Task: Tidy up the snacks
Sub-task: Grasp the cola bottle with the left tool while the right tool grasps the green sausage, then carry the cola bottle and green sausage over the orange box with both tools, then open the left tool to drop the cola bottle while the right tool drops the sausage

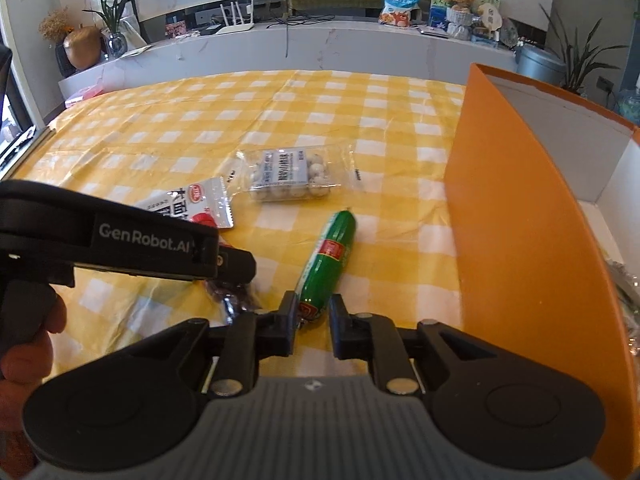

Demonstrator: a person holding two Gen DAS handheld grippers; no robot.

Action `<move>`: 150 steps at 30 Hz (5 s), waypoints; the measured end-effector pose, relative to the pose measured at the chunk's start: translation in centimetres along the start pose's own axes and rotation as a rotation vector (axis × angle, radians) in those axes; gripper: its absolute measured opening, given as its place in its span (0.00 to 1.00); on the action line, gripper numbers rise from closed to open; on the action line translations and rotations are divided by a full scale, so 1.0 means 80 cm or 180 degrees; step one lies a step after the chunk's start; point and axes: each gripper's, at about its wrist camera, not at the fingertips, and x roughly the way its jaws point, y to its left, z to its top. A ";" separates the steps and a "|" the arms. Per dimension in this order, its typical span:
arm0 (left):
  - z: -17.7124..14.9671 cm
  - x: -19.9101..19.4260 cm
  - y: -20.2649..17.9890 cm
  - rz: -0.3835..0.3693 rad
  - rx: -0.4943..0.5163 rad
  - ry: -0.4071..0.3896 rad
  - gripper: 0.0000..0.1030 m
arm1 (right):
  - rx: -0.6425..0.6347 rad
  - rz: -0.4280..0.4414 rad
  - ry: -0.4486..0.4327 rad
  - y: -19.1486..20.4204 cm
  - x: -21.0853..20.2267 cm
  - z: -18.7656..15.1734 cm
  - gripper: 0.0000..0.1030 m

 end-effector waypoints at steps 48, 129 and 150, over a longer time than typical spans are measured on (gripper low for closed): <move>-0.040 -0.005 -0.009 0.0520 0.0633 -0.0675 0.36 | -0.0156 -0.0173 -0.0384 -0.002 0.046 0.005 0.21; 0.059 0.051 -0.261 -0.0465 0.1949 0.0013 0.35 | 0.0194 -0.0653 0.0042 -0.257 -0.094 0.038 0.20; 0.058 0.081 -0.278 -0.0320 0.2194 0.0141 0.35 | -0.0255 -0.0817 0.0272 -0.239 -0.073 0.042 0.28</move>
